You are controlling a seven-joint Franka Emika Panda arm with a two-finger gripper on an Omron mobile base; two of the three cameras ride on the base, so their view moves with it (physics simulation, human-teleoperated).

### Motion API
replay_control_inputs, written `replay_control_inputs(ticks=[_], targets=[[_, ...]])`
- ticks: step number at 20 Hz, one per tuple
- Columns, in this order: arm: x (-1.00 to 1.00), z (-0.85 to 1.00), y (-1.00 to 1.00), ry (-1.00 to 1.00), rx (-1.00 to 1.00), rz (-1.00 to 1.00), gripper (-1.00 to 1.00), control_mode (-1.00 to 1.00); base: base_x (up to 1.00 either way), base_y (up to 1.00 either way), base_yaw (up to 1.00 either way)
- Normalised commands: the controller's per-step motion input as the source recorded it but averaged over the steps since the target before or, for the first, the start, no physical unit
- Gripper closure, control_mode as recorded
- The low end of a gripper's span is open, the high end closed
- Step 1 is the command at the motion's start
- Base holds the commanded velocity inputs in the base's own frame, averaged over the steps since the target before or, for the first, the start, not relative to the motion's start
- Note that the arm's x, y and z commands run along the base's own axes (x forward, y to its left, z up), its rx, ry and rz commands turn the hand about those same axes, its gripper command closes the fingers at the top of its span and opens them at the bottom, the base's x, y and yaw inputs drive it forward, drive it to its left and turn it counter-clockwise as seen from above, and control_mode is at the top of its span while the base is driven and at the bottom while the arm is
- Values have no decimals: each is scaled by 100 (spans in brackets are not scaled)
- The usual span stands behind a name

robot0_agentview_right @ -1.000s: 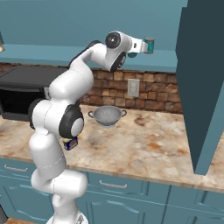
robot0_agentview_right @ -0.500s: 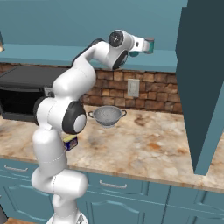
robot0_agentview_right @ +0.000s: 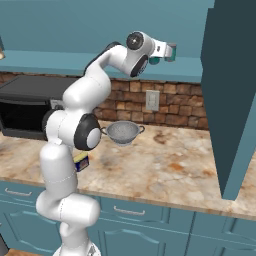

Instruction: Pick the cans from the counter and place them in their designated side in the cabinet.

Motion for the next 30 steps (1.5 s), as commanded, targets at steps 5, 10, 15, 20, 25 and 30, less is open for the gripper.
replay_control_inputs(ticks=[5,10,15,20,25,30], targets=[[11,-4,-2,0,0,0,-100,-100,0,0,0],[10,0,-4,-2,0,0,-100,-100,0,0,0],[9,0,-4,-3,0,0,-100,-100,0,0,0],[1,3,-6,-5,0,0,-100,-100,0,0,0],[0,4,-4,-7,0,0,-100,-100,0,0,0],[-2,3,0,-8,0,0,-100,-100,0,0,0]])
